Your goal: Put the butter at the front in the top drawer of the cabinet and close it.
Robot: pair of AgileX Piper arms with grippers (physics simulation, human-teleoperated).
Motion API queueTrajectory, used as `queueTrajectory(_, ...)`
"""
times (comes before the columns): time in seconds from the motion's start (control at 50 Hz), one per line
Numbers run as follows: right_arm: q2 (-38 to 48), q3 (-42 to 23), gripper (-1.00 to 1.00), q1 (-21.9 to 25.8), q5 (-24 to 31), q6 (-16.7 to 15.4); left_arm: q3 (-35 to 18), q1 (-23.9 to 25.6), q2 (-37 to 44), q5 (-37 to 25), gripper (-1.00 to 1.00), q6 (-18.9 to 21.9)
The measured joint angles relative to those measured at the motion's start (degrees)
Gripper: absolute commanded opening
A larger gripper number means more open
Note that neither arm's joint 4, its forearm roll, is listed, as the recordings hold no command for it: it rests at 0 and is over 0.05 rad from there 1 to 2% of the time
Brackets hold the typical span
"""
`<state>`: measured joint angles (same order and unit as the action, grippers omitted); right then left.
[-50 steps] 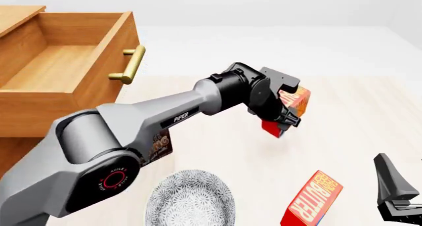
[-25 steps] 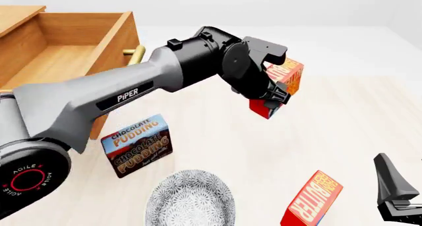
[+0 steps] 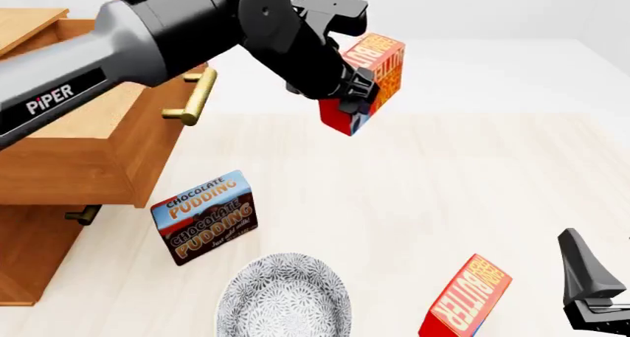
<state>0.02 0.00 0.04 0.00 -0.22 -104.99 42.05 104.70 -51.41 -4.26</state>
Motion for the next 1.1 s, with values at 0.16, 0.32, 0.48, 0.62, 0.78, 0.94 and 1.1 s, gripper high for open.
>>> queueTrajectory(0.16, 0.0, 0.0, 1.0, 0.0, 0.0, 0.0, -1.13, -2.21, -2.34, -3.52, -1.0, 0.99)
queueTrajectory(0.32, 0.0, 0.0, 1.0, 0.0, 0.0, 0.0, -1.99, -3.94, -4.29, -6.47, -1.0, 1.26)
queueTrajectory(0.48, 0.0, 0.0, 1.0, 0.0, 0.0, 0.0, -2.63, -6.53, -6.47, -9.02, -1.0, 2.07)
queueTrajectory(0.62, 0.0, 0.0, 1.0, 0.0, 0.0, 0.0, -4.35, -8.86, -7.79, -11.46, -1.0, 3.02)
queueTrajectory(0.78, 0.0, 0.0, 1.0, 0.0, 0.0, 0.0, -7.29, -11.85, -8.52, -14.48, -1.0, 4.51)
queueTrajectory(0.94, 0.0, 0.0, 1.0, 0.0, 0.0, 0.0, -8.32, -15.23, -9.81, -16.6, -1.0, 5.94)
queueTrajectory(1.1, 0.0, 0.0, 1.0, 0.0, 0.0, 0.0, -7.19, -18.38, -11.82, -17.62, -1.0, 6.96)
